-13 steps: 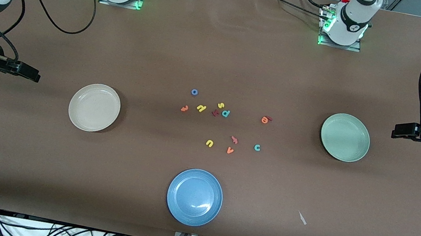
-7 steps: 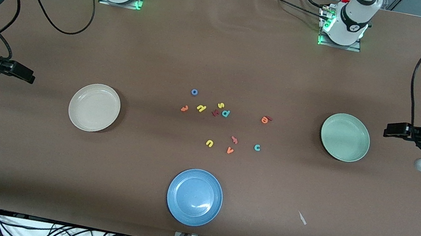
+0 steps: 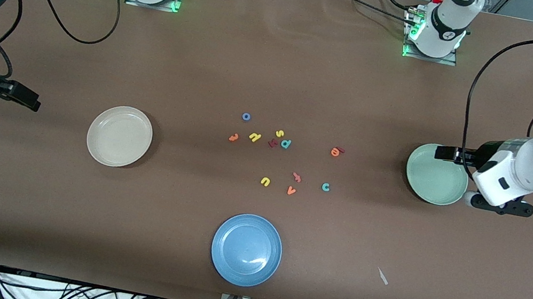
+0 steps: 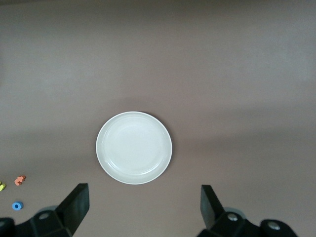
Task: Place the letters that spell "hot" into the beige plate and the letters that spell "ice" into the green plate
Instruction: 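Reach the left gripper from the green plate to the orange e letter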
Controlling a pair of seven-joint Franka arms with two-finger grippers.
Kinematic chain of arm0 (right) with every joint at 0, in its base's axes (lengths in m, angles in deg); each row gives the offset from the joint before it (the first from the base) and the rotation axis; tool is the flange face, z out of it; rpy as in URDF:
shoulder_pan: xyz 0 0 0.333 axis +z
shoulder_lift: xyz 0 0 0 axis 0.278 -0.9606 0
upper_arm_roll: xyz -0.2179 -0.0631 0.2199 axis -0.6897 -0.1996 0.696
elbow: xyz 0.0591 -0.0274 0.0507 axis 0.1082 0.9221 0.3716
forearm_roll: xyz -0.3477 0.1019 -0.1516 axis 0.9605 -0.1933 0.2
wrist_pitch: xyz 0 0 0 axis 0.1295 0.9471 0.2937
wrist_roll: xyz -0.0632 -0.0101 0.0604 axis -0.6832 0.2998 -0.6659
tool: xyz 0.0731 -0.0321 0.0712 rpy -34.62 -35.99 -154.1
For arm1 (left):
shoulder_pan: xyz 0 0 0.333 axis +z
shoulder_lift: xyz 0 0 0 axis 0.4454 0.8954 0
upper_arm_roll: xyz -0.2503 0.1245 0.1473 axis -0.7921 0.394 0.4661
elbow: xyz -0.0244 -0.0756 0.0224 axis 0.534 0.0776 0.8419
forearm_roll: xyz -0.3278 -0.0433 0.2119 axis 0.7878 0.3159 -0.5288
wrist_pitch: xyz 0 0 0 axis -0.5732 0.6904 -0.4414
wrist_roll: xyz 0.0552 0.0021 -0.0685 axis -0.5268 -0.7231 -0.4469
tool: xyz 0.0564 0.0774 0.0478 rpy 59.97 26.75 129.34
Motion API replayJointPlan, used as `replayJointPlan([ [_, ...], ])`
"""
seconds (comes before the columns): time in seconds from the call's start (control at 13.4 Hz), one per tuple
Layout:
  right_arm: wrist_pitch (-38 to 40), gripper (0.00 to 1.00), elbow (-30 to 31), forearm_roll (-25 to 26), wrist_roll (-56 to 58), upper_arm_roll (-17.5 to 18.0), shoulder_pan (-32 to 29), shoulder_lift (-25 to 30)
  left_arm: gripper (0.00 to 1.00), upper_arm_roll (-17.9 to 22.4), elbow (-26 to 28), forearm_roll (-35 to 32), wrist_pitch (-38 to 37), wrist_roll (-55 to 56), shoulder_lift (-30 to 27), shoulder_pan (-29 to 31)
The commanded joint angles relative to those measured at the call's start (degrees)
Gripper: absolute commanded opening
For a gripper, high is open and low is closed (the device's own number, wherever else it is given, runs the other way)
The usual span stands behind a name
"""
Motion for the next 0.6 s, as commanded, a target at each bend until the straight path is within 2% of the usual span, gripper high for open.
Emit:
replayJointPlan([
  [0.0, -0.20, 1.00, -1.06, 0.31, -0.47, -0.03, 0.08, -0.92, 0.98, -3.30, 6.83, 1.39, 5.92, 5.82, -2.06, 0.40],
  [0.22, -0.20, 1.00, -1.06, 0.31, -0.21, 0.06, 0.08, -1.44, 0.97, -7.26, 15.09, 1.30, 14.26, 11.36, -4.00, 0.40],
  [0.52, -0.20, 1.00, -1.06, 0.31, -0.38, 0.06, 0.17, -1.80, 0.95, -12.44, 25.99, 0.78, 29.37, 18.93, -4.00, 0.31],
])
